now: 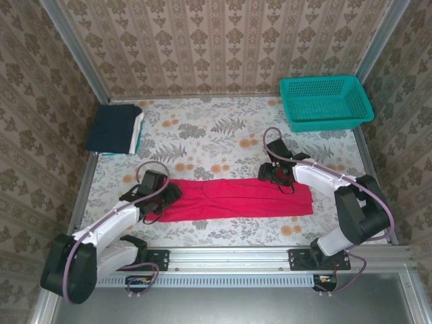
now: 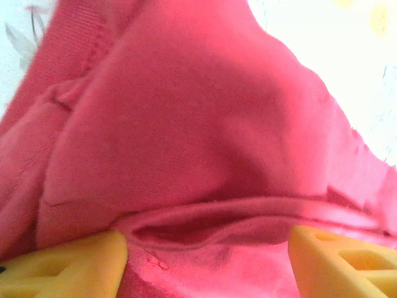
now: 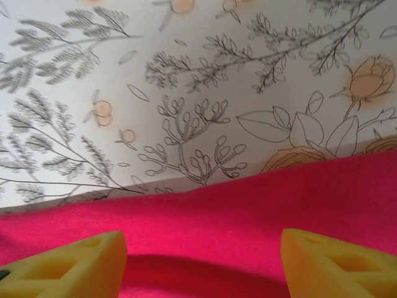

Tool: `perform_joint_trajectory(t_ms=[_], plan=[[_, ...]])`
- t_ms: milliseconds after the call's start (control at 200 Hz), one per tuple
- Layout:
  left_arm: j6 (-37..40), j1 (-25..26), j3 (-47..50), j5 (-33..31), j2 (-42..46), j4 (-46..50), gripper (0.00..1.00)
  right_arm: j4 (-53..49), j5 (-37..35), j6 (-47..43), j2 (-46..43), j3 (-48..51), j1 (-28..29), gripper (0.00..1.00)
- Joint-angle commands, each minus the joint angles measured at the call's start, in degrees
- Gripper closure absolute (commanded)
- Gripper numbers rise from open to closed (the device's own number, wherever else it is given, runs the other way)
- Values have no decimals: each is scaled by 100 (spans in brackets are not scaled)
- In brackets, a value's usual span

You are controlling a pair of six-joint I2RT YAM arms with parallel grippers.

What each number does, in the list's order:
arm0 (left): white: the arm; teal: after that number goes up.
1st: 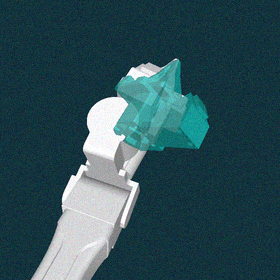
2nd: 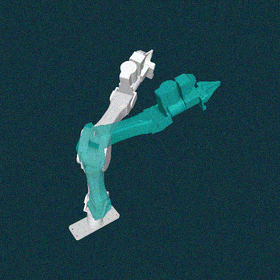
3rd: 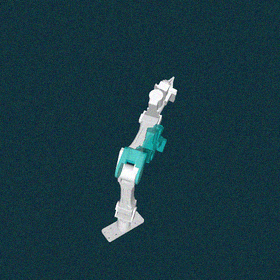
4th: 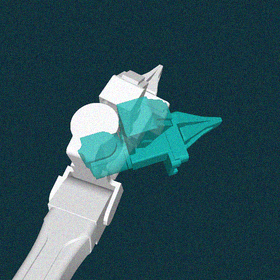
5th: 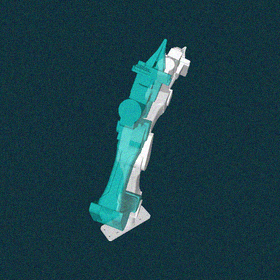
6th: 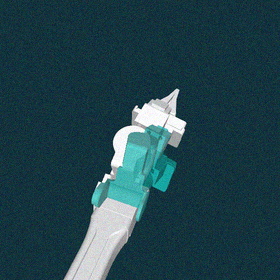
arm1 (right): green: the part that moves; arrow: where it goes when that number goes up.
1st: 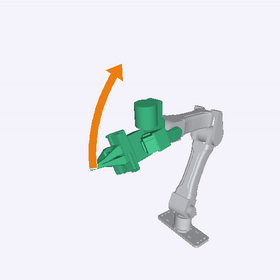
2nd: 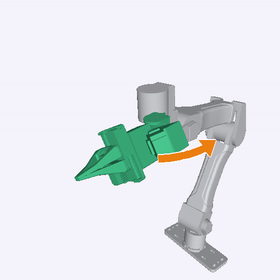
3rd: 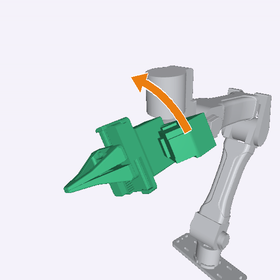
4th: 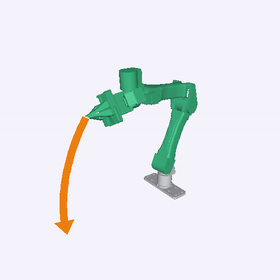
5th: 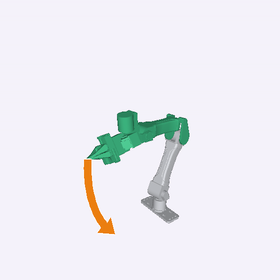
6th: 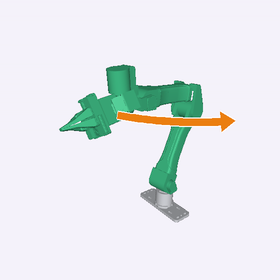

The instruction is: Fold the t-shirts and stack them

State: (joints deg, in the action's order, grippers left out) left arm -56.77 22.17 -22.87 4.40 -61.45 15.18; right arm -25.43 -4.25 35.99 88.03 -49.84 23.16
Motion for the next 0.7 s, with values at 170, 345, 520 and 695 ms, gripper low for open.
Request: perform_joint_trajectory(t_ms=[170,345,520,695], plan=[[1816,-989,-1204,469,-2179,-896,28,86,-43,376,164,447,30,34],[2658,-1062,-3020,833,-3900,-648,21,245,199,677,16,827,140,34],[3074,-944,-4918,913,-5254,-168,18,292,173,962,-363,1218,283,34],[3381,-817,-7040,1223,-6681,718,11,353,423,1150,-539,1456,523,34]])
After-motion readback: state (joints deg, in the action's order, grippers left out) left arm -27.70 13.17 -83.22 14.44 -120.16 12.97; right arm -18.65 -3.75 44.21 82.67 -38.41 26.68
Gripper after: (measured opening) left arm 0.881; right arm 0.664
